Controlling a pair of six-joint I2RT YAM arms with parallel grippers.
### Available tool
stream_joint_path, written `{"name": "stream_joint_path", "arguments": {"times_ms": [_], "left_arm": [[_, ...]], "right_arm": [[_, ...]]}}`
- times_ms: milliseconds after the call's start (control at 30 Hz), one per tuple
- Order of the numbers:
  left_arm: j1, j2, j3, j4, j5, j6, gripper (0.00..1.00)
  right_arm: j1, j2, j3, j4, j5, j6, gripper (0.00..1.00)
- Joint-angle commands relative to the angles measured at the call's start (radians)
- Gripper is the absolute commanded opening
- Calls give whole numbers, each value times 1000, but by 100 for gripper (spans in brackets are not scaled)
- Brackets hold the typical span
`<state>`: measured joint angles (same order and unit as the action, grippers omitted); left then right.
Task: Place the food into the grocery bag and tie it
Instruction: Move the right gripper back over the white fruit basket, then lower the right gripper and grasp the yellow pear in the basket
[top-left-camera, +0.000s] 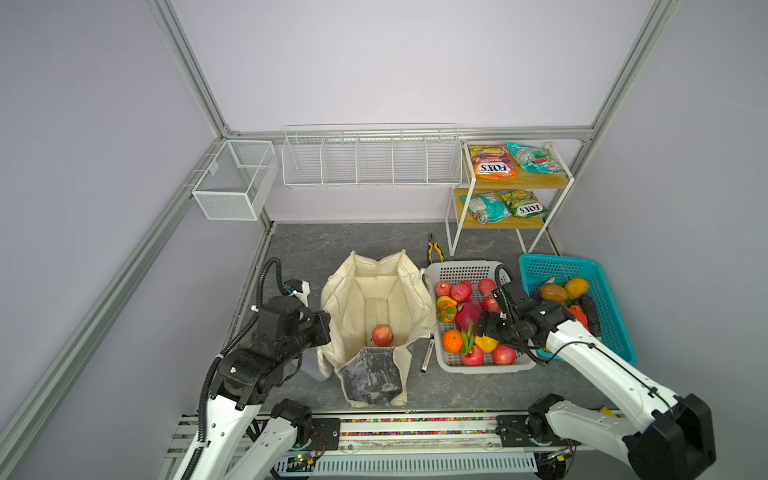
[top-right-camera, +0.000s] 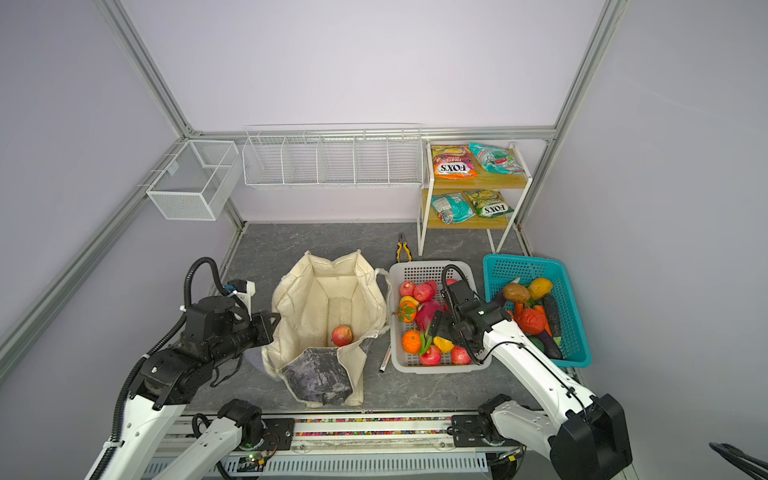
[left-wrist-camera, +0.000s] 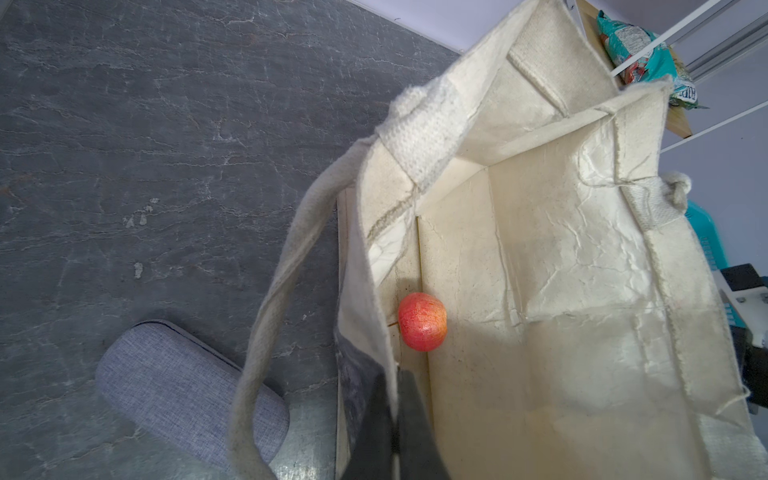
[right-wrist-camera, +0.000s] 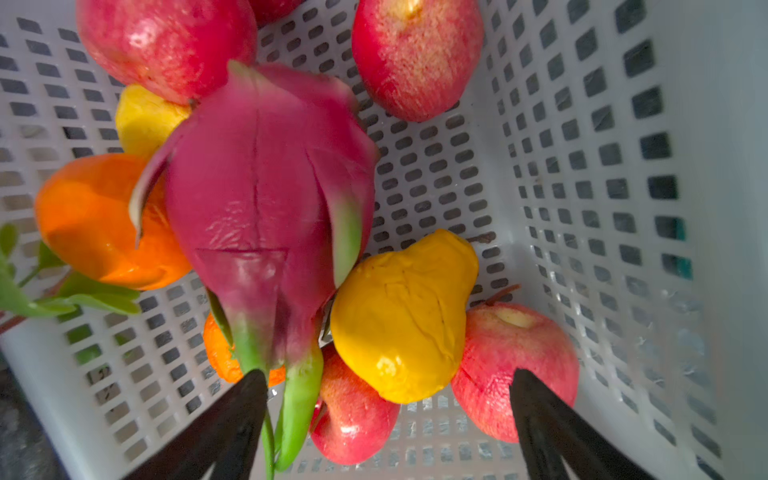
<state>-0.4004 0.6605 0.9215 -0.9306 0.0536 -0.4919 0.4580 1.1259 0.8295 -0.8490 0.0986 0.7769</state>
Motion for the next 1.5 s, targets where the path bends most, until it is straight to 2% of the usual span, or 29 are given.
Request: {"name": "stream_joint_path", "arguments": {"times_ms": [0, 667, 967, 1033, 1133, 1200, 1367, 1467], "left_arm": [[-5, 4, 10, -6, 21, 1, 0], [-5, 13, -6, 13, 22, 1, 0], [-5, 7, -8, 8, 22, 0, 0], [-5, 4, -9, 8, 20, -1, 0], [-5, 2, -9, 8, 20, 0, 0], [-5, -1, -9, 6, 20, 0, 0], [-4, -4, -6, -1, 14, 2, 0], [-5, -6, -6, -4, 11, 4, 0]], "right_arm": [[-20, 40, -29, 35, -29, -7, 91], [-56, 151, -81, 135, -64, -14, 89], [-56, 129, -84, 118, -53, -10, 74], [-59, 126, -87, 122, -53, -6, 74], [-62, 128, -92, 126, -50, 5, 81], [-64, 132, -95, 131, -51, 6, 81], [-64, 146, -101, 140, -60, 4, 73], [-65, 134, -104, 140, -60, 5, 65]]}}
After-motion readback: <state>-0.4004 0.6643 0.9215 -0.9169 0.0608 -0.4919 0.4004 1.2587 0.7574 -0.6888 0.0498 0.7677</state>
